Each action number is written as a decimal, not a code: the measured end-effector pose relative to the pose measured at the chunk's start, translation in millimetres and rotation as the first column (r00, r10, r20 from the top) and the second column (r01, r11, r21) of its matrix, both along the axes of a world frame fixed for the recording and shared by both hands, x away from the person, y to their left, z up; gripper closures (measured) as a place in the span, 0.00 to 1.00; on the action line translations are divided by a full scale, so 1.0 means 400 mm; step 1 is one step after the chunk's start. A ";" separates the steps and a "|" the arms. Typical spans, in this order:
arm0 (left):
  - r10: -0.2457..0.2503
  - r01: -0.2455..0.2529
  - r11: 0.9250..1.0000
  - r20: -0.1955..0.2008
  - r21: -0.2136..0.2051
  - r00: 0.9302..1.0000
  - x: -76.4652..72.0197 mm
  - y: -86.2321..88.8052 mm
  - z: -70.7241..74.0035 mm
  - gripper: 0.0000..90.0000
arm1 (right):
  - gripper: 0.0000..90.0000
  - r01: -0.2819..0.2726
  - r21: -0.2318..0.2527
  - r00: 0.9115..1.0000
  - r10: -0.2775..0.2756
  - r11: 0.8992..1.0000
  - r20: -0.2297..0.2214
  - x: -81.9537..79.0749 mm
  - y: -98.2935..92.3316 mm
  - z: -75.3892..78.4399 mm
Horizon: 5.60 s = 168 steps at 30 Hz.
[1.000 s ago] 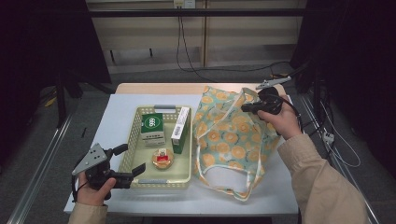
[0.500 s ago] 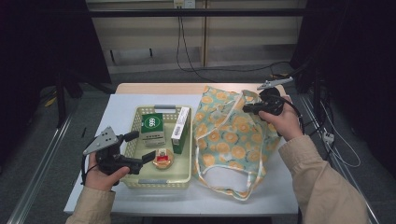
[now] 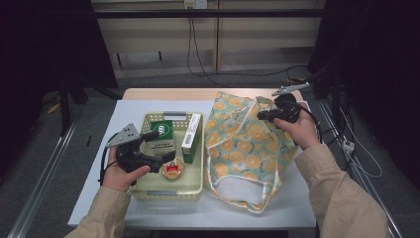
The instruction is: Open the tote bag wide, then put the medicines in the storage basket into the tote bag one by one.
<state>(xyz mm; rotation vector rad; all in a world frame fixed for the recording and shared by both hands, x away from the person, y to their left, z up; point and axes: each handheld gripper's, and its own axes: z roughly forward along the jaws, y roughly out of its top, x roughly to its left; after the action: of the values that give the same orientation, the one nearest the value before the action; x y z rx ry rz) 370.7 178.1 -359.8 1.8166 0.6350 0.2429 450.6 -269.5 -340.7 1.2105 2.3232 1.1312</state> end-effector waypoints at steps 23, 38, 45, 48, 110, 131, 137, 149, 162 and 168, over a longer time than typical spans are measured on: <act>-0.075 0.087 0.978 -0.072 0.192 0.995 0.036 -0.058 -0.064 0.06 | 1.00 0.008 0.002 1.000 -0.008 1.000 -0.006 0.002 0.005 -0.014; -0.049 0.108 0.930 -0.174 0.352 0.983 0.055 -0.075 -0.115 0.06 | 1.00 0.002 0.001 1.000 -0.002 1.000 -0.001 -0.001 0.014 -0.014; -0.038 0.128 0.909 -0.227 0.398 0.973 0.063 -0.079 -0.153 0.09 | 1.00 -0.001 -0.002 1.000 0.001 1.000 0.000 -0.002 0.014 -0.015; -0.023 0.120 0.908 -0.238 0.402 0.971 0.066 -0.078 -0.158 0.09 | 1.00 -0.002 -0.003 1.000 0.002 1.000 0.000 -0.003 0.013 -0.012; -0.092 0.149 0.940 -0.193 0.306 0.977 0.014 -0.262 0.122 0.22 | 1.00 0.044 0.030 0.999 -0.045 0.999 0.012 0.003 0.001 0.009; -0.196 0.249 0.928 -0.208 0.277 0.958 0.044 -0.489 0.047 0.22 | 1.00 0.045 0.043 0.999 -0.045 0.998 0.003 0.004 0.001 0.013; -0.188 0.246 0.924 -0.215 0.292 0.958 0.060 -0.512 0.023 0.22 | 1.00 0.052 0.048 0.999 -0.052 0.998 0.004 0.005 -0.001 0.014; -0.203 0.271 0.912 -0.237 0.308 0.950 0.097 -0.585 -0.011 0.22 | 1.00 0.056 0.050 0.998 -0.056 0.997 -0.005 0.007 -0.003 0.013; -0.180 0.247 0.919 -0.230 0.307 0.956 0.139 -0.630 -0.040 0.22 | 1.00 0.066 0.060 0.998 -0.066 0.996 -0.010 0.008 -0.010 0.013; -0.153 0.223 0.924 -0.235 0.310 0.960 0.165 -0.633 -0.058 0.22 | 1.00 0.068 0.064 0.998 -0.067 0.996 -0.010 0.007 -0.012 0.014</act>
<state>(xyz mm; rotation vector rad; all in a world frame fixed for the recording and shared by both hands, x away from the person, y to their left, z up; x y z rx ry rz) 436.6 -75.3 -383.1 2.2383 0.5811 0.0296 453.5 -274.4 -335.0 1.3083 2.2497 1.1883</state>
